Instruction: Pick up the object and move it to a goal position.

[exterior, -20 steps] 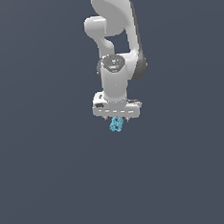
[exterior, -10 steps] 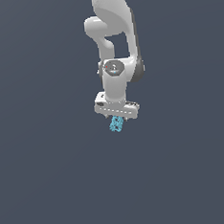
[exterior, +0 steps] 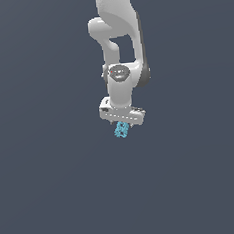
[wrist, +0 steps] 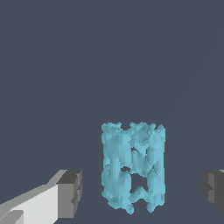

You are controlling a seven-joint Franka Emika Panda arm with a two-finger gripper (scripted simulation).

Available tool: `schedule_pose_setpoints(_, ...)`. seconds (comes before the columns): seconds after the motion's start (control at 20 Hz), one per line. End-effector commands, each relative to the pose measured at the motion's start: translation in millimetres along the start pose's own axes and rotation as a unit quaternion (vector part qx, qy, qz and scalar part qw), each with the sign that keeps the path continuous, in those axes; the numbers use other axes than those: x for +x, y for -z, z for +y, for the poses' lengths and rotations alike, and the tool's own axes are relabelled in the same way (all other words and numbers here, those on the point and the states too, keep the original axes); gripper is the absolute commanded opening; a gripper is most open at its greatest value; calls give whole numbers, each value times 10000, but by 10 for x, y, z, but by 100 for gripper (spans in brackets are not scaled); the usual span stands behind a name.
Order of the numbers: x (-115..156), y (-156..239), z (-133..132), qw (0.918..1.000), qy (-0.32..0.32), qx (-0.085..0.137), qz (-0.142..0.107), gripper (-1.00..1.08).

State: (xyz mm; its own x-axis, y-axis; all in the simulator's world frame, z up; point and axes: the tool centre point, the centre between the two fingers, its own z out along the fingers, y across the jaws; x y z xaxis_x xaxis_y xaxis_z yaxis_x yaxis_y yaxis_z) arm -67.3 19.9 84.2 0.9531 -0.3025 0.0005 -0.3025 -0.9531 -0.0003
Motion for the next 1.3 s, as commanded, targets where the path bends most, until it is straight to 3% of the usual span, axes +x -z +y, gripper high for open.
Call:
schedule_pose_setpoints(0.0,-7,-91,4,10000,-5,-2,-4,100)
schedule_pose_setpoints(0.55,-11,-435,5,10000,-20,-2,-3,100)
schedule_pose_setpoints(0.6,-11,-435,5,10000,-20,-2,-3,-100)
schedule_pose_setpoints(1.25,-3,-401,-7,10000,-20,2,2,-100)
